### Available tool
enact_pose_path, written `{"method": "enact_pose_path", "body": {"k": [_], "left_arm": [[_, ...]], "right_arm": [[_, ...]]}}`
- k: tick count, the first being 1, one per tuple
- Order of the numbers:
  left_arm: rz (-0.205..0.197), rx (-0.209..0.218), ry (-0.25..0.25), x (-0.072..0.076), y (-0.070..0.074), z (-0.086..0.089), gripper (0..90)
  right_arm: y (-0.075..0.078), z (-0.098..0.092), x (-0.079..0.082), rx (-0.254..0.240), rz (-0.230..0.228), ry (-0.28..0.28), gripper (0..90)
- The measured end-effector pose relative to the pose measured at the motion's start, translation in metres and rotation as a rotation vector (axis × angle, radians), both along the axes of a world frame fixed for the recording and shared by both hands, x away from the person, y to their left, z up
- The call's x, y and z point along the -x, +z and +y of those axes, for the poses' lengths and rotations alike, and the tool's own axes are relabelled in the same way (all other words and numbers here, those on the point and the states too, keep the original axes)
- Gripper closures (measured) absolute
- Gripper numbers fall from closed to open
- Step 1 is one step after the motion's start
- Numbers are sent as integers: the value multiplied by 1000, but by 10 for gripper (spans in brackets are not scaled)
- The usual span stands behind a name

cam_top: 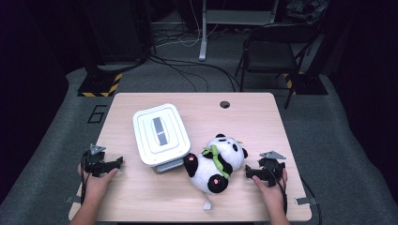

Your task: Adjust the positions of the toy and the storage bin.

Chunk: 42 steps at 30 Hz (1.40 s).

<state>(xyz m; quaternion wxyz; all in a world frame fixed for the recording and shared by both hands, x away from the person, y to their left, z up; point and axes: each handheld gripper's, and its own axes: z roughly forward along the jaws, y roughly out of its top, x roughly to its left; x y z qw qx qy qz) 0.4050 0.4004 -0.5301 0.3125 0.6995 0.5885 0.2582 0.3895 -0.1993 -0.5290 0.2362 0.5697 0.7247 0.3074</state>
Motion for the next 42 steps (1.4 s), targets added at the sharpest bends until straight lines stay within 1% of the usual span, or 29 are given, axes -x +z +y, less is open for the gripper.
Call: {"method": "enact_pose_path", "body": {"k": [18, 25, 27, 29, 30, 33, 35, 36, 37, 38, 39, 41, 42], "left_arm": [[-4, 5, 4, 0, 0, -1, 123], [1, 3, 12, 1, 0, -2, 125], [9, 2, 12, 1, 1, -2, 128], [15, 4, 18, 2, 3, -3, 169], [11, 0, 24, 2, 3, -4, 183], [27, 2, 18, 3, 5, -6, 230], [37, 3, 14, 3, 7, -8, 287], [38, 13, 12, 3, 8, -9, 297], [50, 22, -1, 4, 9, -10, 305], [52, 23, -9, 4, 11, -11, 323], [66, 16, -21, 5, 13, -13, 348], [70, 27, -41, 6, 16, -16, 408], [67, 31, -43, 7, 18, -18, 413]], "right_arm": [[0, 0, 0, 0, 0, 0, 0], [0, 0, 0, 1, 0, 1, 0], [0, 0, 0, 1, -1, 1, 0], [0, 0, 0, 1, 0, 1, 0], [0, 0, 0, 1, 0, 1, 0], [0, 0, 0, 1, 0, 1, 0], [0, 0, 0, 1, 0, 1, 0], [0, 0, 0, 1, 0, 1, 0], [0, 0, 0, 1, -1, 1, 0], [0, 0, 0, 1, 0, 1, 0], [0, 0, 0, 1, 0, 1, 0], [0, 0, 0, 1, 0, 1, 0], [0, 0, 0, 1, 0, 1, 0]]}}
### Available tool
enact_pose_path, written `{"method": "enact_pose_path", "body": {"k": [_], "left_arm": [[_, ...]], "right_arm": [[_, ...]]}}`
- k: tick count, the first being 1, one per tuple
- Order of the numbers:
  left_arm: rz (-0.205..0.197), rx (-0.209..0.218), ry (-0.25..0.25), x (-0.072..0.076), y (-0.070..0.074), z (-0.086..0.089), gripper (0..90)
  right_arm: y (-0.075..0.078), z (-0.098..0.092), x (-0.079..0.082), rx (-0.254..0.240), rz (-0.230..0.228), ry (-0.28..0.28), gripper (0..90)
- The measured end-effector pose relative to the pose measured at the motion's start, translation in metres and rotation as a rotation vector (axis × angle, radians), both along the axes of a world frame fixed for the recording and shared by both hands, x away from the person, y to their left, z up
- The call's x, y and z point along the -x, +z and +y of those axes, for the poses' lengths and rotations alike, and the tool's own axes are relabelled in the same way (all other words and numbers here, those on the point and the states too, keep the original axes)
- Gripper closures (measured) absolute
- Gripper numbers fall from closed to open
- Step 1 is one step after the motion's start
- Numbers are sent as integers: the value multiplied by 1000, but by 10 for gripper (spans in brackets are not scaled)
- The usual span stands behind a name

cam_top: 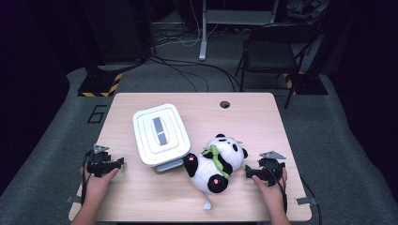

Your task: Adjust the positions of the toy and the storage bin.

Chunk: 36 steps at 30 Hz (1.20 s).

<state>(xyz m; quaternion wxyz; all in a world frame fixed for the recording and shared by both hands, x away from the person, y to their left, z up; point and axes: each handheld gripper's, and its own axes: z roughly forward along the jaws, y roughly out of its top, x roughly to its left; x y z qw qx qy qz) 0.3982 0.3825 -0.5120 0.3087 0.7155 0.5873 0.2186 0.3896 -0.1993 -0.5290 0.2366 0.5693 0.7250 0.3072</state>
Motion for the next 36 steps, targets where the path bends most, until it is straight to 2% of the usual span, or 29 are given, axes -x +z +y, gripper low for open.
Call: {"method": "enact_pose_path", "body": {"k": [5, 8, 13, 17, 20, 29, 33, 36], "left_arm": [[-29, 49, -43, 3, 14, -9, 441], [-43, 56, -68, 5, 25, -15, 441], [-58, 51, -86, 9, 35, -19, 437], [-61, 80, -104, 11, 45, -21, 437], [-78, 101, -112, 12, 56, -23, 437], [-95, 125, -138, 7, 89, -35, 415], [-99, 138, -143, 3, 95, -42, 415], [-99, 120, -150, 5, 98, -45, 419]], "right_arm": [[0, 0, 0, 0, 0, 0, 0], [0, 0, 0, 0, 0, 0, 0], [0, 0, 0, 0, 0, 0, 0], [0, 0, 0, 0, 0, 0, 0], [0, 0, 0, 0, 0, 0, 0], [0, 0, 0, 0, 0, 0, 0], [0, 0, 0, -1, -1, 3, 0], [0, 0, 0, 1, -4, 5, 0]]}}
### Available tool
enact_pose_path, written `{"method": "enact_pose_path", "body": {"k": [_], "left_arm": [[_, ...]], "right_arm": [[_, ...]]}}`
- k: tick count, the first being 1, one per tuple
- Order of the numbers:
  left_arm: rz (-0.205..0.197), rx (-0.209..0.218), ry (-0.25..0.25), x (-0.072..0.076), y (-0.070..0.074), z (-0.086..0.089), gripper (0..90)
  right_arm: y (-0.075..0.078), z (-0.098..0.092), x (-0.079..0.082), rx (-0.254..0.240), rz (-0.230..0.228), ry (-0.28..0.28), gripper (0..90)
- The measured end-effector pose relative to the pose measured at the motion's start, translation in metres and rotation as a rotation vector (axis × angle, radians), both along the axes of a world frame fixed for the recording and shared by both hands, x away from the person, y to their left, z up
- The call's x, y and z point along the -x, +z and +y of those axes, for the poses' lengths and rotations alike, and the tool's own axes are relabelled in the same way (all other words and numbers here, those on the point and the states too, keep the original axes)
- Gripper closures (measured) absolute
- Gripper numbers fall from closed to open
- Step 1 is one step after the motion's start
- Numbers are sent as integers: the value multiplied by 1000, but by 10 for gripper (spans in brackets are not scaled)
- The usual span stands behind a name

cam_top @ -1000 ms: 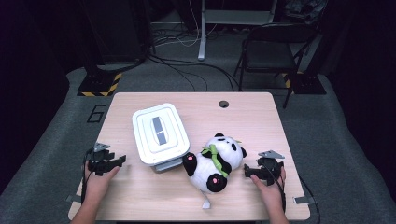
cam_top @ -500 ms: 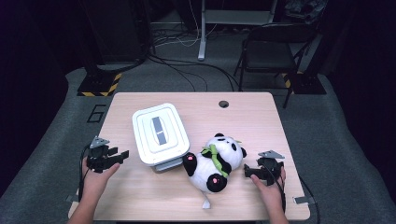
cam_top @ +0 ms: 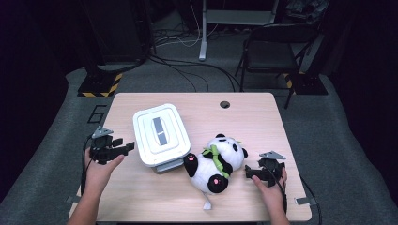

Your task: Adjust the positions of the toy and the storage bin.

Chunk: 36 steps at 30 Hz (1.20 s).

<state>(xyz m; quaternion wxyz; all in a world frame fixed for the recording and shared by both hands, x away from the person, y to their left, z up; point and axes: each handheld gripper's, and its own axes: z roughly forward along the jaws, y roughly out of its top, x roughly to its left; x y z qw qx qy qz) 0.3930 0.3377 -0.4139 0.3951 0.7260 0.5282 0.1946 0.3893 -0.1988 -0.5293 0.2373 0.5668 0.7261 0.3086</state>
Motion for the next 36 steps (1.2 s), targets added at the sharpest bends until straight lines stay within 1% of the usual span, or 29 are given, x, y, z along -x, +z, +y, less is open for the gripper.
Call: {"method": "enact_pose_path", "body": {"k": [2, 5, 6, 11, 13, 15, 16, 18, 21, 24, 25, 26, 27, 30, 33, 35, 36], "left_arm": [[-9, 5, -7, 4, 3, 0, 419], [-11, 31, -19, 10, 10, 1, 413], [-22, 34, -21, 11, 12, -1, 403], [-28, 39, -61, 16, 19, -14, 367], [-29, 43, -74, 15, 18, -19, 354], [-9, 64, -95, 14, 16, -23, 341], [0, 64, -100, 14, 14, -26, 341], [6, 39, -106, 14, 12, -30, 341], [4, 34, -107, 13, 9, -34, 341], [12, 30, -118, 13, 6, -35, 357], [10, 38, -120, 13, 5, -36, 372], [18, 44, -132, 13, 5, -37, 387], [20, 47, -127, 14, 4, -38, 392], [17, 39, -124, 14, 5, -39, 396], [28, 43, -129, 14, 5, -36, 404], [21, 38, -119, 13, 5, -33, 419], [28, 35, -123, 13, 5, -31, 431]], "right_arm": [[0, 0, 0, -1, 0, 1, 0], [0, 1, 0, -3, 0, -1, 0], [0, 1, 0, -3, 0, 0, 0], [0, 1, 0, -4, 1, -1, 0], [0, 1, 0, -4, 1, -1, 0], [0, 1, 0, -4, 1, -1, 0], [0, 1, 0, -3, 1, -1, 0], [0, 1, 0, -3, 0, -1, 0], [0, 1, 0, -2, -1, 5, 0], [0, 0, 0, 0, -2, 12, 0], [0, 0, 0, 0, -2, 13, 0], [0, 1, 0, -1, -3, 12, 0], [0, 0, 0, 0, -3, 14, 0], [0, 1, 0, -1, -2, 13, 0], [0, 1, 0, -2, 0, 11, 0], [0, 1, 0, -2, 0, 11, 0], [0, 1, 0, -2, 0, 11, 0]]}}
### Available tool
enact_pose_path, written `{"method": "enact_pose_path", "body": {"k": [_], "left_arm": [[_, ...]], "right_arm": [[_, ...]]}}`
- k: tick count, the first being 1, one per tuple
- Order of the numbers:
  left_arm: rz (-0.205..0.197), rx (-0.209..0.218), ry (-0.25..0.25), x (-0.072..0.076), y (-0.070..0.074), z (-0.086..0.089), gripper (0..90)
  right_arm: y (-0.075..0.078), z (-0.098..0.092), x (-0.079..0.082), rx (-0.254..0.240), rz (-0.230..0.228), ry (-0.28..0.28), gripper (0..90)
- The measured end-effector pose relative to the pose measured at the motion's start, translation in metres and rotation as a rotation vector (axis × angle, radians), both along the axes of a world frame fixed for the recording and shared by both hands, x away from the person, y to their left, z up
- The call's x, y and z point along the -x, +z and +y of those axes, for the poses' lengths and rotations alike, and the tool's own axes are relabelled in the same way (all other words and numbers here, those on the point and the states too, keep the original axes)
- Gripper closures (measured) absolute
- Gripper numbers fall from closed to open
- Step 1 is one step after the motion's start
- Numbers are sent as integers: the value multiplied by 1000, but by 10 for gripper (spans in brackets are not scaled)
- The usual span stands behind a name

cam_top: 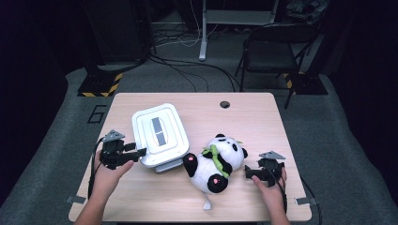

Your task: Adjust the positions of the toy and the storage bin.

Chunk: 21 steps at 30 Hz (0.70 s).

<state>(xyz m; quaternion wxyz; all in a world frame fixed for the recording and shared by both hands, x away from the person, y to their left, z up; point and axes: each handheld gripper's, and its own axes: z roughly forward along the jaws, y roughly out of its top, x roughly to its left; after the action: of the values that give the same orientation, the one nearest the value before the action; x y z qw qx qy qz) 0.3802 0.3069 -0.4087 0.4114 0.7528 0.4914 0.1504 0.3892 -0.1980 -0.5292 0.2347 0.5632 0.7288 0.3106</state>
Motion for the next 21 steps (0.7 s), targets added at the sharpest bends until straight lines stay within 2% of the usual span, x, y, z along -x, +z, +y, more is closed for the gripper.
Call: {"method": "enact_pose_path", "body": {"k": [5, 10, 12, 18, 21], "left_arm": [[2, 18, 5, -2, 0, 9, 476], [-10, -1, 18, -2, 1, 17, 534], [-3, -3, 23, -2, 2, 21, 549], [0, 14, 46, -5, 2, 35, 527], [-7, 6, 63, -6, 2, 40, 520]], "right_arm": [[0, 0, 0, 0, -2, 3, 0], [0, 0, 0, 1, -2, 3, 0], [0, 0, 0, 1, -2, 3, 0], [0, 0, 0, 0, 0, 1, 0], [0, 0, 0, 1, -2, 2, 0]]}}
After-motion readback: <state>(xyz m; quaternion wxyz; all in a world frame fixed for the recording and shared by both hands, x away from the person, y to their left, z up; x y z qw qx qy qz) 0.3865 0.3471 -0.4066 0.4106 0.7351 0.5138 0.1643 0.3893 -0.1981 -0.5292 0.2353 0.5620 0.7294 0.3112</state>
